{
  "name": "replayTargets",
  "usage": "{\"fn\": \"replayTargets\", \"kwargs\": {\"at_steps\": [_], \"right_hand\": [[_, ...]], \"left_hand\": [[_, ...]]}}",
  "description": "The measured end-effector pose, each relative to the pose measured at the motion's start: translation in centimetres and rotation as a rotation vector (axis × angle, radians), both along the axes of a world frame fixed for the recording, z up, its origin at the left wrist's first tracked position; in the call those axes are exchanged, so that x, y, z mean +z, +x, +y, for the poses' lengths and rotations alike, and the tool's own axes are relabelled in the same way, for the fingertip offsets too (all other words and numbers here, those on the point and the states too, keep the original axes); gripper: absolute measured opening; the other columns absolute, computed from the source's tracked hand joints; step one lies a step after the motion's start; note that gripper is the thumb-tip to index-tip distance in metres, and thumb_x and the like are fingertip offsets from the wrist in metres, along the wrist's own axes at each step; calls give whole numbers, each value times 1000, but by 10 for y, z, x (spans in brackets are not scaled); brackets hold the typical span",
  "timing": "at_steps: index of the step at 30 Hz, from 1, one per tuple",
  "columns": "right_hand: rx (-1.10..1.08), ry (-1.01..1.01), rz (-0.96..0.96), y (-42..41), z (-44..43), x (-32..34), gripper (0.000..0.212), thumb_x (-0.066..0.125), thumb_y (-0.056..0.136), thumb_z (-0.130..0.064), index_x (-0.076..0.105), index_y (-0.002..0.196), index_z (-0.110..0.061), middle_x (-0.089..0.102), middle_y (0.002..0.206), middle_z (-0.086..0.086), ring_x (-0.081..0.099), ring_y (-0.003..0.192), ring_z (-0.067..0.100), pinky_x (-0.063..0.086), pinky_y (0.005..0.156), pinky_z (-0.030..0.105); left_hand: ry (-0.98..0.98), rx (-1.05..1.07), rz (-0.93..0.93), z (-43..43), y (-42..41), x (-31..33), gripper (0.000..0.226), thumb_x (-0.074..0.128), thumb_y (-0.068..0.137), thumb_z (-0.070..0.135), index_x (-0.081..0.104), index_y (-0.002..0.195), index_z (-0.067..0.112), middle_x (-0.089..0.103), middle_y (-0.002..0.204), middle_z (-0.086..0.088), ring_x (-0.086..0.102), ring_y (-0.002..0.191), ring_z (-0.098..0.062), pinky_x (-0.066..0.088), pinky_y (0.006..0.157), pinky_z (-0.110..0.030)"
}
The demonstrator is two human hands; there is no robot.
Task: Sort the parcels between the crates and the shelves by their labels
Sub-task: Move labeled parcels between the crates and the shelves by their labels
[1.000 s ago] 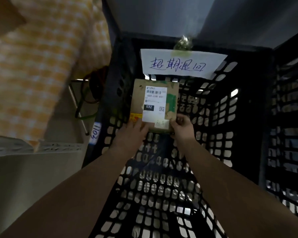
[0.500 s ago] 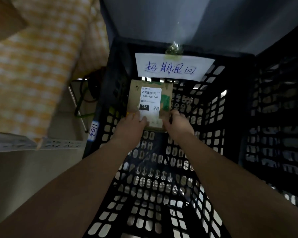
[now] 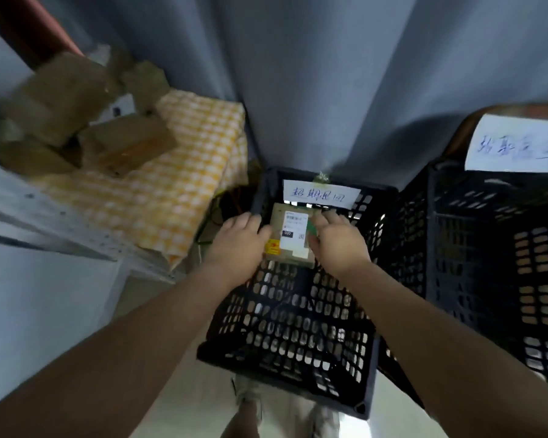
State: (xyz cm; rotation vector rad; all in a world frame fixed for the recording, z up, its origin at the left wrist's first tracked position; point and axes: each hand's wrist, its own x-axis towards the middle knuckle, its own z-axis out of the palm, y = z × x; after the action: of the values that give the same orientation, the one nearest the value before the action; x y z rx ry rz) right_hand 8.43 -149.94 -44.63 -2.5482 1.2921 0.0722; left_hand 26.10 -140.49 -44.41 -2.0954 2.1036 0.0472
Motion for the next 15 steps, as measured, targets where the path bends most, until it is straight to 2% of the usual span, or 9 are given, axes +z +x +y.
{"fn": "replayTargets", "kwargs": {"at_steps": [5, 10, 13, 15], "right_hand": [[178, -145, -86, -12, 36, 89, 40, 39, 100, -34, 48, 134, -14, 49, 135, 9, 43, 124, 30, 35, 102, 42], [364, -275, -213, -28, 76, 175, 41, 40, 99, -37, 51, 131, -14, 52, 130, 8, 46, 117, 29, 39, 93, 40], [455, -325, -301, -32, 103, 222, 39, 43, 98, -36, 53, 130, -15, 54, 127, 8, 48, 116, 29, 38, 93, 40], [505, -338, -380, -29, 124, 251, 40, 44, 99, -36, 54, 130, -13, 55, 127, 8, 49, 116, 30, 37, 94, 40]], "left_hand": [[-158, 78, -85, 56, -18, 100, 46, 50, 93, 28, 43, 136, 13, 41, 142, -13, 33, 132, -31, 28, 105, -41], [-315, 257, -124, 117, -60, 187, 41, 55, 92, 23, 51, 131, 10, 46, 139, -16, 39, 130, -34, 32, 103, -45], [-413, 316, -133, 158, -83, 236, 41, 61, 87, 17, 57, 125, 5, 53, 131, -21, 49, 122, -38, 41, 96, -48], [-468, 358, -174, 186, -93, 267, 42, 64, 85, 18, 57, 125, 5, 55, 128, -21, 51, 119, -38, 41, 95, -47]]}}
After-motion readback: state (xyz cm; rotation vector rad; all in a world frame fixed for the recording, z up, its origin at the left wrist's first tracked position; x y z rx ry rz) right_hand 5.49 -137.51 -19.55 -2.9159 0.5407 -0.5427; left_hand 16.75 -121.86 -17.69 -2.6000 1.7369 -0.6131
